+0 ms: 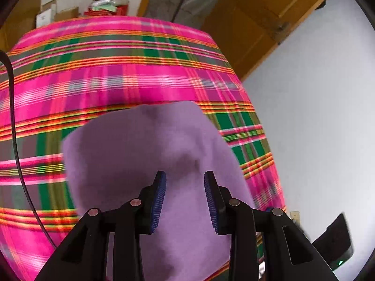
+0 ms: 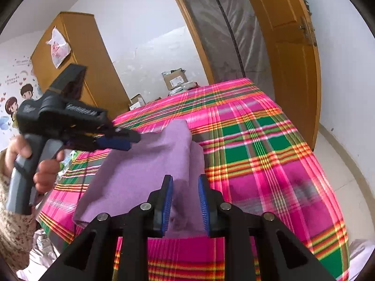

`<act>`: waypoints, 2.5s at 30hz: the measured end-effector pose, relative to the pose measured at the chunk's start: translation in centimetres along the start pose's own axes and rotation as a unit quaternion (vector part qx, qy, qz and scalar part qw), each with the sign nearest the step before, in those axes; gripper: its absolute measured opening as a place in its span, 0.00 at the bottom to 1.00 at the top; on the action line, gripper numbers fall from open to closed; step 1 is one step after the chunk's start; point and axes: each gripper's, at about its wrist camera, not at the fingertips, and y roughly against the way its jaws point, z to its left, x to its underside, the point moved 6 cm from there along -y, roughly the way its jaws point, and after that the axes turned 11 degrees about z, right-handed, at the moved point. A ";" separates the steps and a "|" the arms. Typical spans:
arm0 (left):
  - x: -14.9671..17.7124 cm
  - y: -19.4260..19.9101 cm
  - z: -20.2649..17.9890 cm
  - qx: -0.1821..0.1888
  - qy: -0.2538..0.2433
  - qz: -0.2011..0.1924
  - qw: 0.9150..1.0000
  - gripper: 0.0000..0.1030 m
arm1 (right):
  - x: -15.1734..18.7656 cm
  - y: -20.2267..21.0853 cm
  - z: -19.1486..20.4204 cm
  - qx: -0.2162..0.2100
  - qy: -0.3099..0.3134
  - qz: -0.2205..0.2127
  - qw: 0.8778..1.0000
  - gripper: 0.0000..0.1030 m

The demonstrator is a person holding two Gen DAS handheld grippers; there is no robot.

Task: Fold clothes
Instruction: 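Lay the lilac sleeve across the garment and open the left tool, then move both tools to the garment's folded edge and grasp it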

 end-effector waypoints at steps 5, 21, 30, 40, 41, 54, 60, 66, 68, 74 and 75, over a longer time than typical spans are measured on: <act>1.7 1.4 3.3 -0.014 0.031 -0.023 0.999 0.34 | -0.5 -1.6 0.4 -0.027 0.006 0.041 0.999 0.23; 7.2 1.3 8.0 0.025 0.088 -0.034 0.995 0.36 | 2.5 -2.4 -1.3 0.007 0.031 0.086 0.996 0.25; 10.0 1.2 8.2 0.058 0.096 -0.027 0.993 0.39 | 2.4 -0.7 -1.0 0.036 0.077 0.099 0.992 0.30; 11.3 1.1 7.6 0.074 0.087 -0.029 0.993 0.39 | 0.9 -3.7 2.2 0.023 0.119 0.112 0.986 0.31; 11.5 1.1 7.6 0.075 0.087 -0.029 0.993 0.39 | 1.3 -3.8 2.1 0.024 0.118 0.114 0.986 0.31; 12.3 1.1 8.0 0.061 0.065 -0.034 0.995 0.46 | 4.0 -1.2 -0.6 0.021 0.098 0.148 0.984 0.34; 11.3 1.7 8.2 0.069 0.065 -0.036 0.995 0.46 | 0.9 2.4 -0.5 -0.017 0.099 0.128 0.987 0.34; 10.3 1.8 8.6 0.081 0.080 -0.035 0.993 0.47 | -1.9 0.3 -0.5 -0.049 0.096 0.138 0.985 0.40; 10.1 1.5 8.4 0.085 0.072 -0.027 0.993 0.50 | -2.4 -1.8 -1.0 -0.066 0.077 0.161 0.982 0.41; 9.2 0.2 8.9 0.106 0.074 -0.002 0.992 0.52 | -2.8 -6.1 -1.8 -0.115 0.030 0.204 0.972 0.50; 9.0 0.1 9.0 0.110 0.073 0.000 0.991 0.52 | -2.9 -6.6 -1.9 -0.116 0.028 0.209 0.971 0.51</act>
